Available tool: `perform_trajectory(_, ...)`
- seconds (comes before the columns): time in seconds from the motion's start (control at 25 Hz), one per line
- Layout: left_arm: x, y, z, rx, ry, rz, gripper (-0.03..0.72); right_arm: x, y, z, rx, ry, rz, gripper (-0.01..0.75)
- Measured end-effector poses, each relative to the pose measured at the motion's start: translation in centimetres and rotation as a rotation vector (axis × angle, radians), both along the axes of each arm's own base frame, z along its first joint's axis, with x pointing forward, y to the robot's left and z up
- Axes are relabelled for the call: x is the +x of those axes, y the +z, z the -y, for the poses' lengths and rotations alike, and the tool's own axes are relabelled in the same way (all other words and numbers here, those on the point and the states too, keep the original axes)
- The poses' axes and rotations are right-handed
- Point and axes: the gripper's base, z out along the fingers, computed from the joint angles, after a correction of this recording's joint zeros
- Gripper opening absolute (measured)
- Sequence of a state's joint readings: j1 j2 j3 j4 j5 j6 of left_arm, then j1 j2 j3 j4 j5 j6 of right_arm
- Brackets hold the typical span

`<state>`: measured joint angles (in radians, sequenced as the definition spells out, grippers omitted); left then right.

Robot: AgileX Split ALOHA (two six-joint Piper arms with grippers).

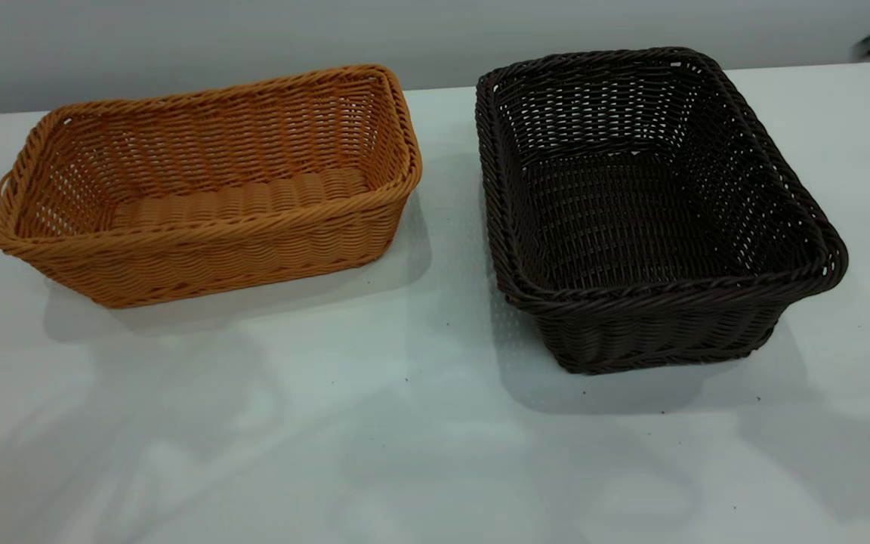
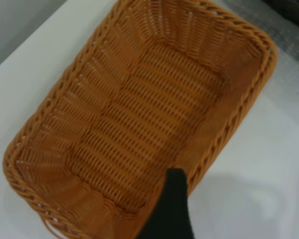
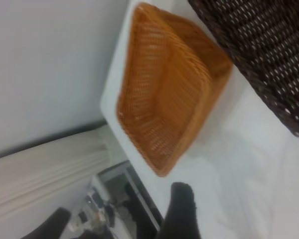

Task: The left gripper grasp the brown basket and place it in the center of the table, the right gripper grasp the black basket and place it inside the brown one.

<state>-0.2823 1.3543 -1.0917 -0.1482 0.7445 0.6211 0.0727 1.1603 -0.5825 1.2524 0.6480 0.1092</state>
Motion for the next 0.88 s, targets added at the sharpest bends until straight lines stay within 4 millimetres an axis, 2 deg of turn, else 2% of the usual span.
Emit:
perform_trajectory(0.2, 0.0, 0.0, 0.0, -0.001, -0.003, -0.005, 0.618, 0.9, -3.3, -3.6, -0.030, -0.007, -0.148, 0.563)
perform_trajectory(0.44, 0.0, 0.0, 0.0, -0.003, -0.003, -0.005, 0.618, 1.0, -7.1, -7.1, -0.083, 0.002, -0.287, 0.563)
perform_trajectory(0.64, 0.0, 0.0, 0.0, -0.005, -0.001, 0.003, 0.618, 1.4, -9.6, -7.5, -0.123, -0.015, -0.367, 0.563)
perform_trajectory(0.88, 0.0, 0.0, 0.1, -0.008, -0.001, 0.005, 0.618, 1.9, -10.7, -7.3, -0.142, -0.086, -0.390, 0.561)
